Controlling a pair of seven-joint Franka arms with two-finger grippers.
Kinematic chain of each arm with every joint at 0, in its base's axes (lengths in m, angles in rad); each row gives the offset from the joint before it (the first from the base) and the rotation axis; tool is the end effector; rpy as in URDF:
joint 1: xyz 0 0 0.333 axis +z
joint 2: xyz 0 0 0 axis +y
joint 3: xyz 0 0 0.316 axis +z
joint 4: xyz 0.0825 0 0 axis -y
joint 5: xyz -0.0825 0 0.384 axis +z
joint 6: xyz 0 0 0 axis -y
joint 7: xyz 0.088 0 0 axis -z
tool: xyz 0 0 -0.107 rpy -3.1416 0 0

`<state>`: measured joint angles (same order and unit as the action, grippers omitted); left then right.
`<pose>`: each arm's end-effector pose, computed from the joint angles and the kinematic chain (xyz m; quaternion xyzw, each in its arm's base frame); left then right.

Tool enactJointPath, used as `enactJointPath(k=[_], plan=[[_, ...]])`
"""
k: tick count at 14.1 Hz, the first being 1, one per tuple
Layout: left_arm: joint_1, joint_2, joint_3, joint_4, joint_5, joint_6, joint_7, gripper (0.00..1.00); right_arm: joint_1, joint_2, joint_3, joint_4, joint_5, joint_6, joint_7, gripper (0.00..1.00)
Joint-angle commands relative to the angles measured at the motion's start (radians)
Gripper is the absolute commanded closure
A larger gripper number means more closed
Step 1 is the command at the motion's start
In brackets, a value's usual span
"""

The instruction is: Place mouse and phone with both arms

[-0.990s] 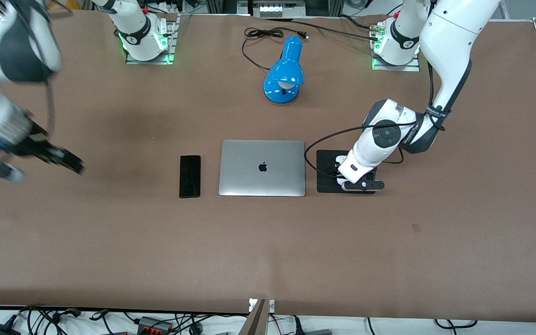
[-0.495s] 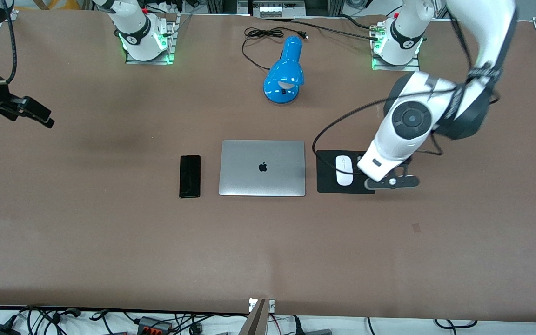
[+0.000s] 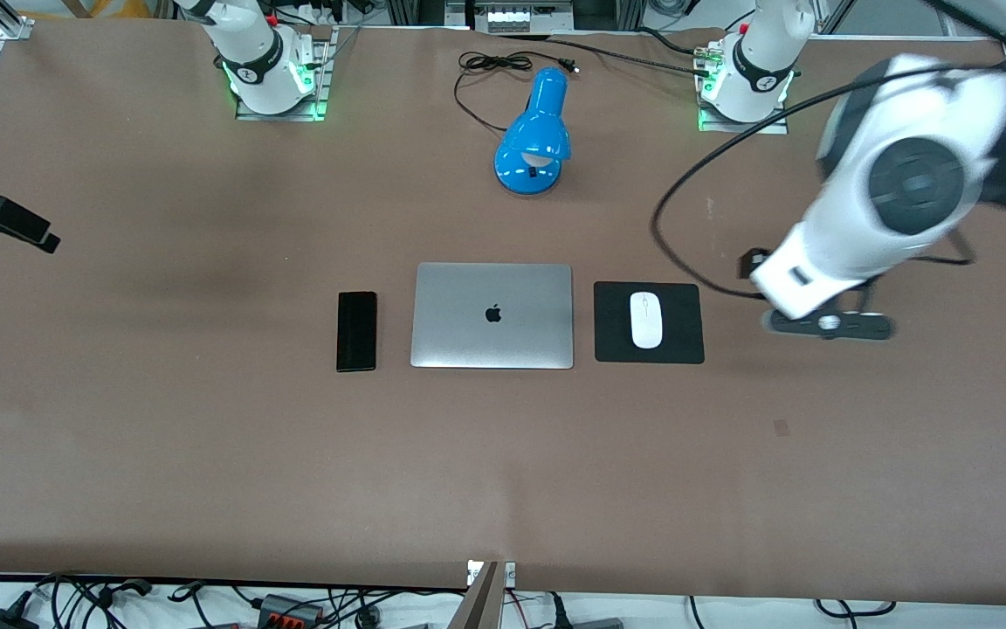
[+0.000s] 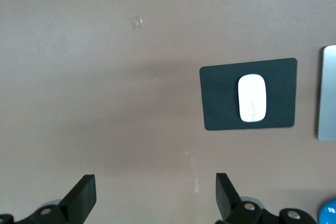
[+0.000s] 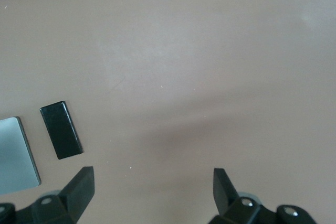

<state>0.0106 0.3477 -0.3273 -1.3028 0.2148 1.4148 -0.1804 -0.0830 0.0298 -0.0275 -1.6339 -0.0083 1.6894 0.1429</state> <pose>0.6182 -0.1396 0.5386 -0.9909 0.0595 0.0930 0.0769 0.5690 -0.0637 0.5882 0.9919 -0.1259 0.0129 0.0043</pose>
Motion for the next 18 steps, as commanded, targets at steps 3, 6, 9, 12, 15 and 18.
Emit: enactJointPath(k=[3, 6, 9, 12, 15, 18], plan=[[0.005, -0.208, 0.175, -0.114, -0.23, -0.028, 0.12, 0.0, -0.011, 0.001, 0.012, 0.023, 0.004, -0.048, -0.008, 0.0], [-0.04, -0.306, 0.273, -0.242, -0.235, 0.088, 0.205, 0.0, -0.009, 0.007, 0.012, 0.023, 0.007, -0.039, 0.001, 0.0], [-0.07, -0.325, 0.335, -0.311, -0.233, 0.235, 0.202, 0.0, -0.004, 0.009, 0.015, 0.023, 0.002, -0.037, 0.006, 0.0], [-0.064, -0.346, 0.333, -0.343, -0.233, 0.237, 0.2, 0.0, -0.006, 0.012, 0.017, 0.023, 0.004, -0.042, 0.001, 0.0], [-0.057, -0.331, 0.333, -0.329, -0.229, 0.228, 0.153, 0.0, -0.006, 0.012, 0.017, 0.023, 0.004, -0.045, 0.001, 0.0], [-0.057, -0.334, 0.329, -0.331, -0.229, 0.222, 0.144, 0.0, -0.006, 0.012, 0.017, 0.023, 0.004, -0.045, 0.007, 0.0]])
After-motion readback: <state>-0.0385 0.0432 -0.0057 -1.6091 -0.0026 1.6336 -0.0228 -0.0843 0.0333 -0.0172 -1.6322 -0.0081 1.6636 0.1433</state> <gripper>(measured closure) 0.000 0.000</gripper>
